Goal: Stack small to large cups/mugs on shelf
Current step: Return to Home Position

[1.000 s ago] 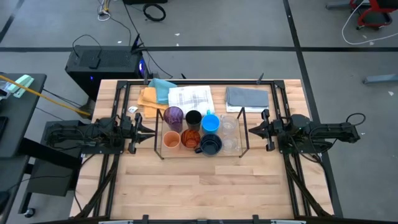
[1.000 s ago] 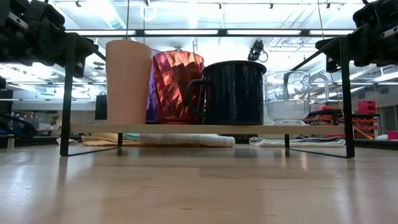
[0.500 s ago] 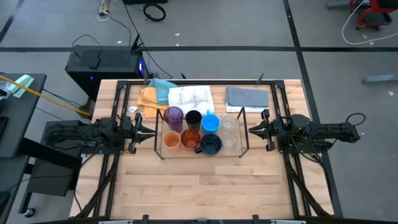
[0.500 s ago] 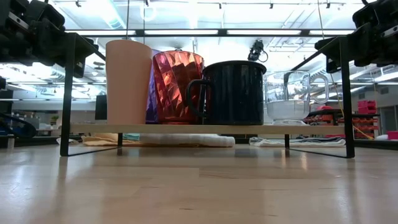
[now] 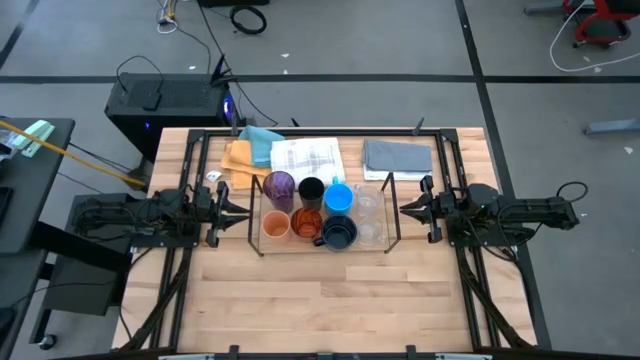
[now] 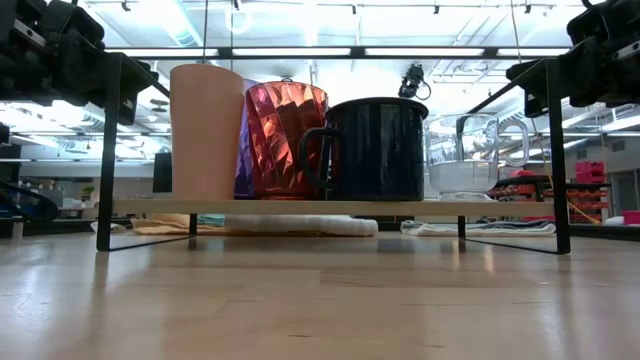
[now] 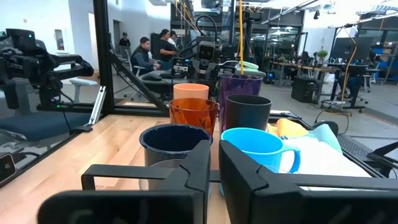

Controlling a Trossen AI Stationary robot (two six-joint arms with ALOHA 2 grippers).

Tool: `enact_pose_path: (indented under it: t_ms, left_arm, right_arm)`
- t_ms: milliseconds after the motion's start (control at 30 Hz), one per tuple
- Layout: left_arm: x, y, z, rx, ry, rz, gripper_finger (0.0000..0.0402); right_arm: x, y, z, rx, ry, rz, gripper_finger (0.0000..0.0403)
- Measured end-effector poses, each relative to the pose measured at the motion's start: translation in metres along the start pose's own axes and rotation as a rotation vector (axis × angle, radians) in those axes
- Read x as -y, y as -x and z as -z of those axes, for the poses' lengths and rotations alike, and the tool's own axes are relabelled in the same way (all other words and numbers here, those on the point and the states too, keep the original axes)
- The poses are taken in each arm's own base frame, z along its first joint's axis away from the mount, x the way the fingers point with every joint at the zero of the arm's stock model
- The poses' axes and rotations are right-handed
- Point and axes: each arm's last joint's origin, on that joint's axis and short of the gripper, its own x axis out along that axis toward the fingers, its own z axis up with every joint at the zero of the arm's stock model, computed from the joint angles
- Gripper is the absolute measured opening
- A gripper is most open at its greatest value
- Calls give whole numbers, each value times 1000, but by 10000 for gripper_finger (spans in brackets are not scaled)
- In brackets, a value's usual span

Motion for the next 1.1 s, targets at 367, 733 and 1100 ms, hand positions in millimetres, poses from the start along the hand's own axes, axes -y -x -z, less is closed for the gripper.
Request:
enact_pose_path:
  t_ms: [367, 733, 1100]
  left_arm:
    - [0, 0, 0, 0, 0, 0, 83]
    - [0, 0, 0, 0, 0, 0, 84]
    - [0, 0, 0, 0, 0, 0, 84]
  right_arm:
    - [0, 0, 0, 0, 0, 0, 39]
    - [0, 0, 0, 0, 0, 0, 39]
    - [0, 0, 0, 0, 0, 0, 39]
